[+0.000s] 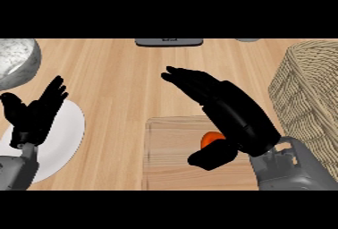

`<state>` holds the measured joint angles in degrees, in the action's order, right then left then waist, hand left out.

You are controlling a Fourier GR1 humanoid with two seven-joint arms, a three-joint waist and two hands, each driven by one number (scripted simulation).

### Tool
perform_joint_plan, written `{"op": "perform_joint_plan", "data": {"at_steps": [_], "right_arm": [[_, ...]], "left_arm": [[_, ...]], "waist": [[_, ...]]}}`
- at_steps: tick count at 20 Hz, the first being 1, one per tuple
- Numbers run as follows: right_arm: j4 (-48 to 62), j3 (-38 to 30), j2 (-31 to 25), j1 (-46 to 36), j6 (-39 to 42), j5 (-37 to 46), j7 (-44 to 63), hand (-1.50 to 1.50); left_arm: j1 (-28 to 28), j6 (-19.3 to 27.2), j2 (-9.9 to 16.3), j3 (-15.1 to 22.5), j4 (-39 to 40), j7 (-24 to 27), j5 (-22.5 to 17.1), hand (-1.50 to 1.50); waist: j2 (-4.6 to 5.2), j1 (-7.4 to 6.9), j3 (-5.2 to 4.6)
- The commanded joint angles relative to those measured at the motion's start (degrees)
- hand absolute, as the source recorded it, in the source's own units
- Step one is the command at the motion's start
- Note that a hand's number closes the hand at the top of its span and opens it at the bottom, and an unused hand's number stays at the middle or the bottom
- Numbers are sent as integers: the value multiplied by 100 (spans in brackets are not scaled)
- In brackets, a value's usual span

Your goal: Pick the squash from the cutting board and place it in the basket

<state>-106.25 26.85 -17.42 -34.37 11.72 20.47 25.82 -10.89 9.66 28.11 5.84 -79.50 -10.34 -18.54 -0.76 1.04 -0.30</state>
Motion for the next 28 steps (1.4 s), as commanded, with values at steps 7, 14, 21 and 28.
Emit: {"op": "perform_joint_plan", "data": {"at_steps": [7,14,21,28], "right_arm": [[88,-1106,-729,-1879,2506,-1350,2848,-150],[332,-1779,-1472,-1601,3460,-3237,3030,-150],[-937,-2538,-2152,-352,3121,-4559,3047,-150],[-1899,-3075,-1595,1570,3100,-3357,1764,-150]], "left_arm": [[-162,-101,-24,-62,80,-58,46,0],[-138,-303,-94,-238,546,363,103,0],[-61,-406,-159,-334,126,12,80,0],[240,-407,-316,-375,-118,58,293,0]], "waist": [[32,-56,17],[58,-6,21],[41,-11,29],[57,-55,35]]}}
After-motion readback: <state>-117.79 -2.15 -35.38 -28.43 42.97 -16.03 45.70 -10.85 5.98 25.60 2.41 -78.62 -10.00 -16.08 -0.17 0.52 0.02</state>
